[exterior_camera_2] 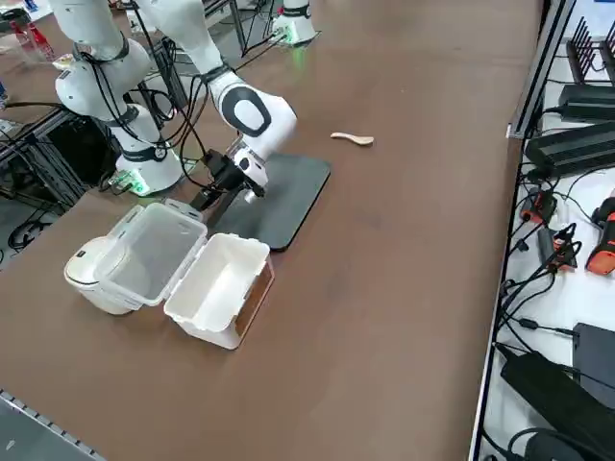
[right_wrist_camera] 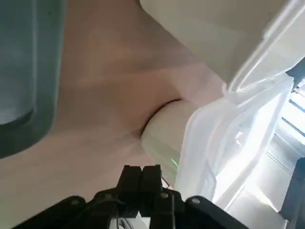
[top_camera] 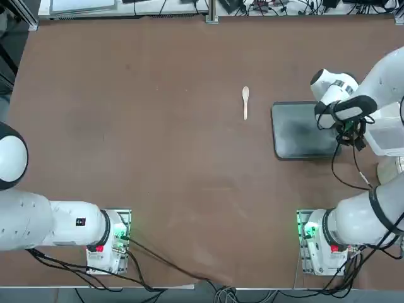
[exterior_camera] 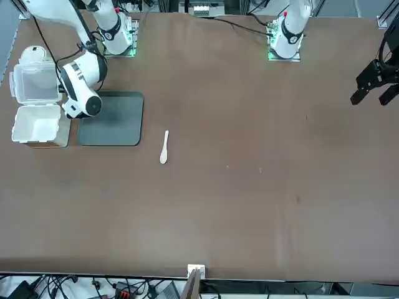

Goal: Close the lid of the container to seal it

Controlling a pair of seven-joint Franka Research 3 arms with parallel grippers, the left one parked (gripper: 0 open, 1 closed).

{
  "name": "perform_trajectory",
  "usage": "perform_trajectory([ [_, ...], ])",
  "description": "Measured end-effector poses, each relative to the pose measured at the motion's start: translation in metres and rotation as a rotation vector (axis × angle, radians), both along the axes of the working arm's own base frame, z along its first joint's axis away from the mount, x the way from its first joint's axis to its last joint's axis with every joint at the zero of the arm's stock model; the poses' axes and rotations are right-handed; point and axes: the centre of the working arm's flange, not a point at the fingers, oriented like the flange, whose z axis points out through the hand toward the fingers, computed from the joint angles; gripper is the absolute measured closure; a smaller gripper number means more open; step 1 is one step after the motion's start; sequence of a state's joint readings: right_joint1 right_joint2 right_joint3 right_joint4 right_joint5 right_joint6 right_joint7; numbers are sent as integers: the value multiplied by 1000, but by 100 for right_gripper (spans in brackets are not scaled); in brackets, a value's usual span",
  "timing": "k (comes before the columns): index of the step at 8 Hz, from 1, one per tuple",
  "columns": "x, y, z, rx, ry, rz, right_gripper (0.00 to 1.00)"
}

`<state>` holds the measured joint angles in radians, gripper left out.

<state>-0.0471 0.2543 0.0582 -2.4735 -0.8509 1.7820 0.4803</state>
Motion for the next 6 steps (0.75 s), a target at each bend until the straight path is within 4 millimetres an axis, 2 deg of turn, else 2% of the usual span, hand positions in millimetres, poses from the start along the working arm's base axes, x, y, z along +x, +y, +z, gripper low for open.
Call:
perform_trajectory([
  [3,-6,1,-15,-12,23,-3,99],
  [6,-14,12,-31,-68,45,22,99],
])
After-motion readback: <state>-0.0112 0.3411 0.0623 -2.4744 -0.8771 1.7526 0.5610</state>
